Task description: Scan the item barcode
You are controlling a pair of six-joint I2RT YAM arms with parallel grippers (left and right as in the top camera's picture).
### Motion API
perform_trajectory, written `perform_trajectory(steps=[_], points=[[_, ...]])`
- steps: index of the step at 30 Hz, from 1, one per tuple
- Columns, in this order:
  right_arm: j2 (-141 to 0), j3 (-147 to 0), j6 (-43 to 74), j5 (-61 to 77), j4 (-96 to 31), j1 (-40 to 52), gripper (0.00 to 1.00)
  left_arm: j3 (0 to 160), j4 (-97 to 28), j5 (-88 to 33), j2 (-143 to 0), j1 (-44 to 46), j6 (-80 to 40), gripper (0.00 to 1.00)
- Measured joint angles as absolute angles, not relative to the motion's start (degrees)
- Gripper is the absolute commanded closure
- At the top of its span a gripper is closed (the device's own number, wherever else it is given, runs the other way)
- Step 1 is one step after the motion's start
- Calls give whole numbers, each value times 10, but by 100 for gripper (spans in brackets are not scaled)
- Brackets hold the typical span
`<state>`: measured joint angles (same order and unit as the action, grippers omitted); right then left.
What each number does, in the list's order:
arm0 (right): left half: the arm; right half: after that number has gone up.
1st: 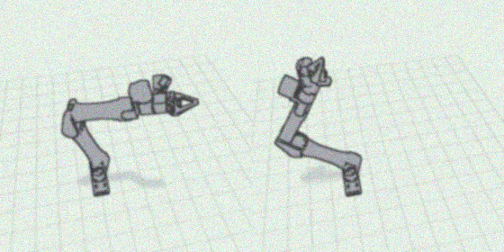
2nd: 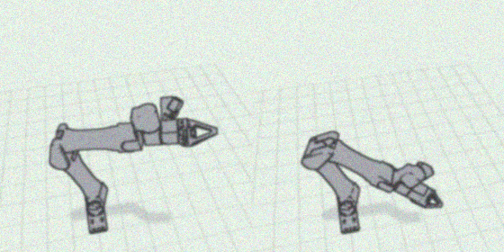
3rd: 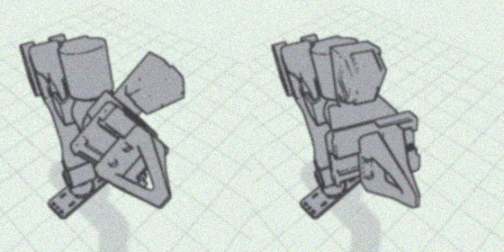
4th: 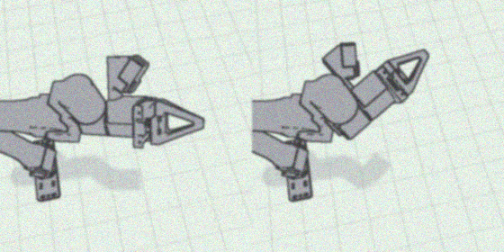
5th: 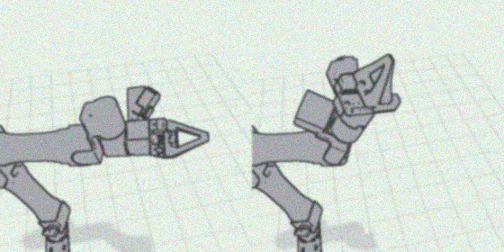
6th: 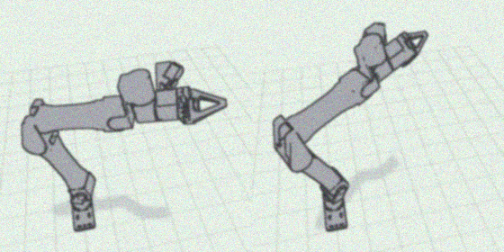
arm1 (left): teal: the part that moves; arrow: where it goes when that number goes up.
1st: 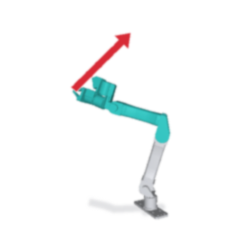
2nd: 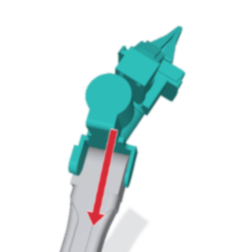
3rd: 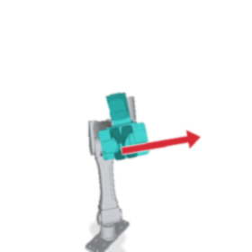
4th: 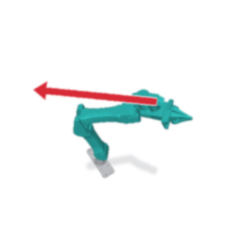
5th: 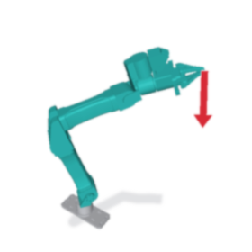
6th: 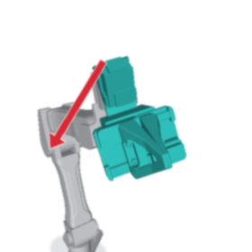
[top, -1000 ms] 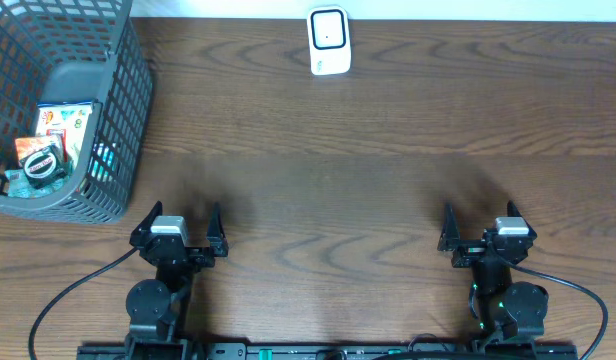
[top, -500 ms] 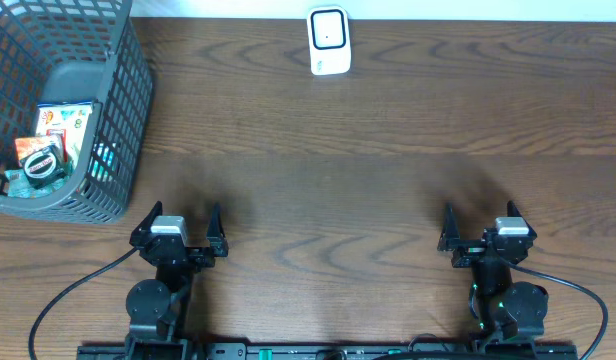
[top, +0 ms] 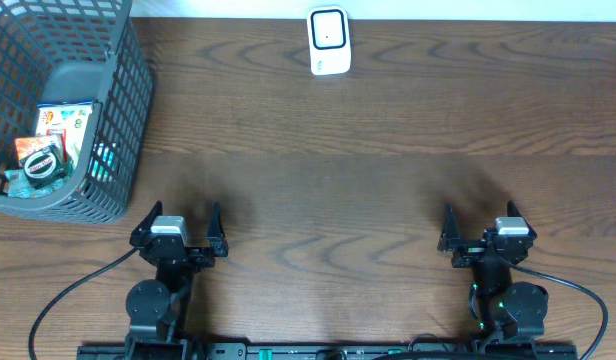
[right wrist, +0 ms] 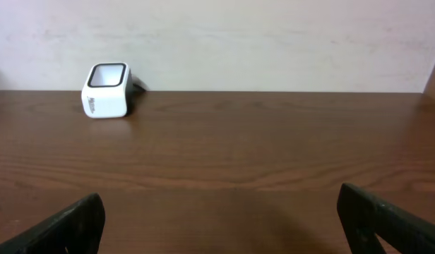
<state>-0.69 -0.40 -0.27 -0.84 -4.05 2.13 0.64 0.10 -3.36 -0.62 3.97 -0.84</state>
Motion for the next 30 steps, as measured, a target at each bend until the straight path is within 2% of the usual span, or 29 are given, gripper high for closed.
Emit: perform_trajectory(steps=[22, 27, 30], points=[[-7, -4, -3, -8, -41, 22, 1, 4, 493, -134, -7, 40, -13, 2], [-7, -4, -3, -8, -41, 21, 1, 22, 506, -134, -39, 40, 2, 2], [-7, -4, -3, -8, -41, 22, 1, 81, 429, -136, -91, 40, 6, 2]])
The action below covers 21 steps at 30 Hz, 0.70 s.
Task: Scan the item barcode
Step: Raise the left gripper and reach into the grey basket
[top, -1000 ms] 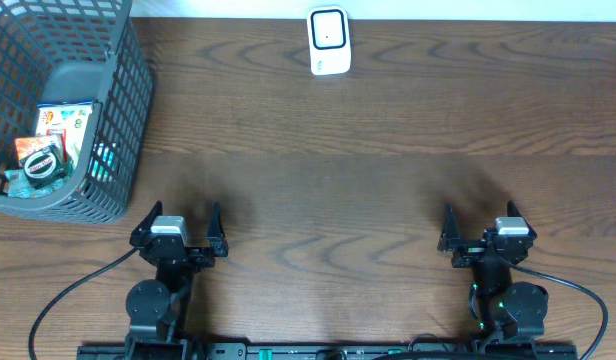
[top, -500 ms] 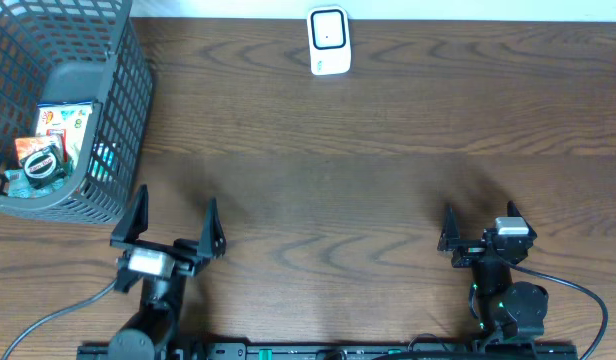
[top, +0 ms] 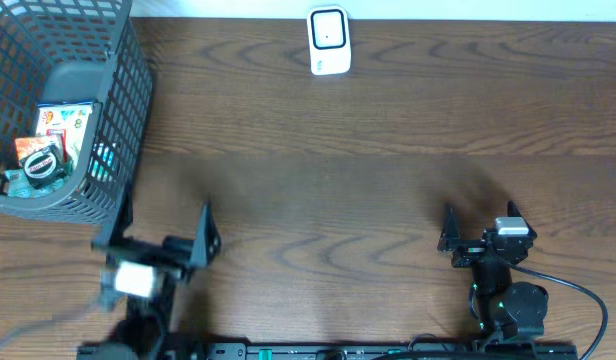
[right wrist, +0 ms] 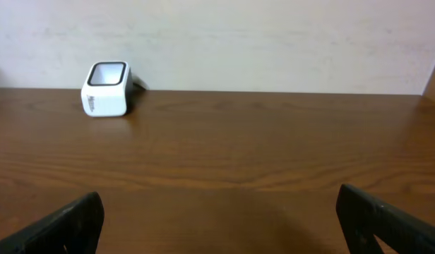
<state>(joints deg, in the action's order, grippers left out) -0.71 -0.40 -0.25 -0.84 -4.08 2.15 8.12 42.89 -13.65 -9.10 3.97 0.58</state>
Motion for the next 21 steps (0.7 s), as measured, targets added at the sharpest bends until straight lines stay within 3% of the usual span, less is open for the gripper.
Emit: perform_trajectory(steps=[5, 8, 15, 21], points=[[-7, -4, -3, -8, -41, 21, 1, 302, 109, -183, -258, 41, 47, 2], [-7, -4, -3, -8, -40, 22, 1, 411, 25, -228, -378, 42, 77, 2], [-6, -4, -3, -8, -40, 22, 1, 456, 60, -335, -571, 43, 84, 2], [-7, -4, -3, -8, -41, 21, 1, 463, 135, -357, -628, 42, 25, 2]])
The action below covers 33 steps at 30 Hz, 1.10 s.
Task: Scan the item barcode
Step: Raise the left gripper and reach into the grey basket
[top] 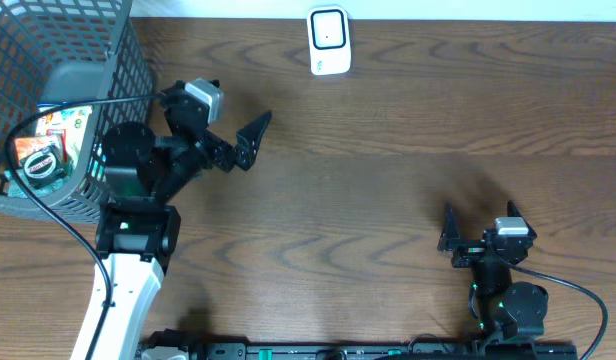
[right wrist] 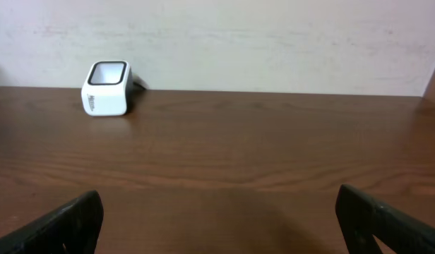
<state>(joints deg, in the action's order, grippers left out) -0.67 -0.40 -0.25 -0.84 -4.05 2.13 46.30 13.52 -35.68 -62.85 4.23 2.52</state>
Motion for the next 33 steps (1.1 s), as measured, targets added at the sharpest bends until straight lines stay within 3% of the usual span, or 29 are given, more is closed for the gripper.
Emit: perform_trajectory(steps=[3, 9, 12, 21, 33], points=[[-7, -4, -3, -8, -41, 21, 1, 532, 35, -345, -649, 39, 3, 3], [-7, -4, -3, -8, -40, 22, 1, 890, -402, -250, -776, -1, 36, 2], [-7, -4, -3, -8, -41, 22, 1, 1003, -504, -220, -832, -6, 63, 2], [-7, -4, -3, -8, -41, 21, 1, 1027, -435, -108, -921, -34, 11, 2], [-7, -4, -3, -8, -41, 22, 1, 1059, -390, 79, -922, -218, -86, 2]])
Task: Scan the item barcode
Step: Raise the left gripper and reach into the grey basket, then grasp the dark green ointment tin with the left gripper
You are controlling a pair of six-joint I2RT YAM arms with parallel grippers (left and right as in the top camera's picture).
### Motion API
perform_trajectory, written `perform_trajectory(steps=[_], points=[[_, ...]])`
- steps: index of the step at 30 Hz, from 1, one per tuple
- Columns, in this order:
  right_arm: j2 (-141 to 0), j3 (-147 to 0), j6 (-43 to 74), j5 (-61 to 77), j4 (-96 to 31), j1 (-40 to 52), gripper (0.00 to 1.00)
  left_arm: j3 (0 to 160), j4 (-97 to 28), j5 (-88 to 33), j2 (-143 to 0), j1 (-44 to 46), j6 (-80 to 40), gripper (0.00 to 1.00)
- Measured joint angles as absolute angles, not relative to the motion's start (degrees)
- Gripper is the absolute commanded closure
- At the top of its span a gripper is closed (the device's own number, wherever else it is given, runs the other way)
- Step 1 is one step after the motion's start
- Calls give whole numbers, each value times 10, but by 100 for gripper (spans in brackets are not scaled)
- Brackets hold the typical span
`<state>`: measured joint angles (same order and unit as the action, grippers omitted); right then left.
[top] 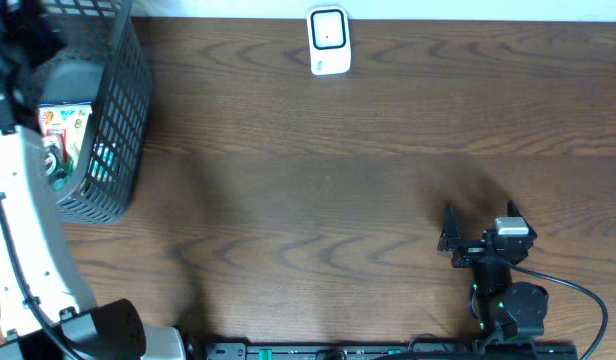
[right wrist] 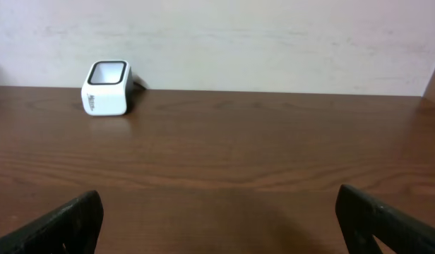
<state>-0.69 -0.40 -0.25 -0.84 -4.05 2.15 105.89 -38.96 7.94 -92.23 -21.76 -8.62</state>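
Note:
A white barcode scanner [top: 328, 41] stands at the table's far edge; in the right wrist view the scanner [right wrist: 106, 89] is far ahead to the left. Packaged items [top: 70, 126] lie in the grey mesh basket [top: 120, 110] at the far left. The left arm [top: 18, 210] reaches up the left edge, and its dark wrist end [top: 10, 52] hangs over the basket, where its fingers cannot be made out. My right gripper [top: 478, 226] rests near the front right, open with nothing between its fingers [right wrist: 69, 224].
Bare brown wood table [top: 318, 190] stretches between the basket and the right arm. A pale wall [right wrist: 274, 42] rises behind the scanner. A black cable [top: 573, 290] loops by the right arm's base.
The left arm has swung from just right of the basket to over the basket's left part. The right arm, scanner and basket are where they were.
Both grippers first rested open at the front of the table. Then the left arm was lifted off its rest. Then its open gripper was beside the basket's right wall, and now its end is over the basket. The right arm never moved.

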Motion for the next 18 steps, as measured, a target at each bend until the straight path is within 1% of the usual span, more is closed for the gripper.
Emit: perform_trajectory(steps=[7, 18], points=[[-7, -4, -3, -8, -41, 21, 1, 1059, -449, 97, -958, -270, -92, 3], [-7, -4, -3, -8, -41, 22, 1, 1059, -514, 115, -1096, -276, -45, 2]])
